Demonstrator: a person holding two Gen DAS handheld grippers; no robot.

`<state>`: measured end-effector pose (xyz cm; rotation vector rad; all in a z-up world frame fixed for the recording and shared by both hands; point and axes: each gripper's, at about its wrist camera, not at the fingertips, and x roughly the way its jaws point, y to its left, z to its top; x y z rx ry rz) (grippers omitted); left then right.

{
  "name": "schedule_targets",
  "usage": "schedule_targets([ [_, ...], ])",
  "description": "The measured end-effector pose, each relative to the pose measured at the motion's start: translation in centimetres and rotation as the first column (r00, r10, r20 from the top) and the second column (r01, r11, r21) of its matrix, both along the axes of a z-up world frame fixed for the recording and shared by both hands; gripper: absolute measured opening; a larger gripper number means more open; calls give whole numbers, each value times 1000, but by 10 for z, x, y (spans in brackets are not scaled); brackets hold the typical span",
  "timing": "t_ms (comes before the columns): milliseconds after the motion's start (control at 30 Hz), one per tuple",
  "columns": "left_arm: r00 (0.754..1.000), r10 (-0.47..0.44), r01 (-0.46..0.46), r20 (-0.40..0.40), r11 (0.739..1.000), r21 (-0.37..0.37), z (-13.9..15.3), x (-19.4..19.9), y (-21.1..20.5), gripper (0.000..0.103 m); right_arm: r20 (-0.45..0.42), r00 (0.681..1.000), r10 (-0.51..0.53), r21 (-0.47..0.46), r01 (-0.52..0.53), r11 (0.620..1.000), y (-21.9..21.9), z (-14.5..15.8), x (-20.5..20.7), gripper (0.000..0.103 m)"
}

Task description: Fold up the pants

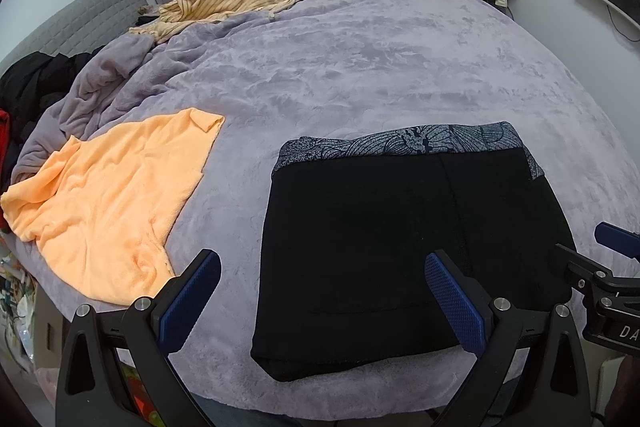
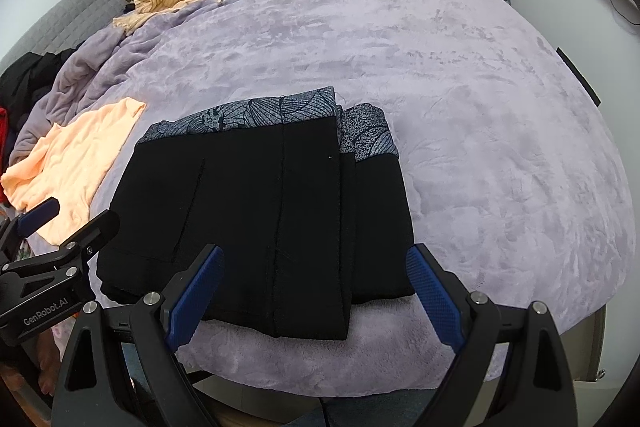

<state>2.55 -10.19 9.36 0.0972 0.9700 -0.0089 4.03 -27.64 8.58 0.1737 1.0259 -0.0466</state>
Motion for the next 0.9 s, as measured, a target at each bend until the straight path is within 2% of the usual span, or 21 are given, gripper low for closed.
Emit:
schedule_targets([
  [300,1000,13,-13,-17,1000,-3,-7,2,-1,102,-3,1000,-14,-72,14,997,6,-1,5,94],
  [900,1000,13,-13,-26,1000,-2,-14,1,1,102,-20,1000,-2,-86,0,996,15,-5,11,94],
])
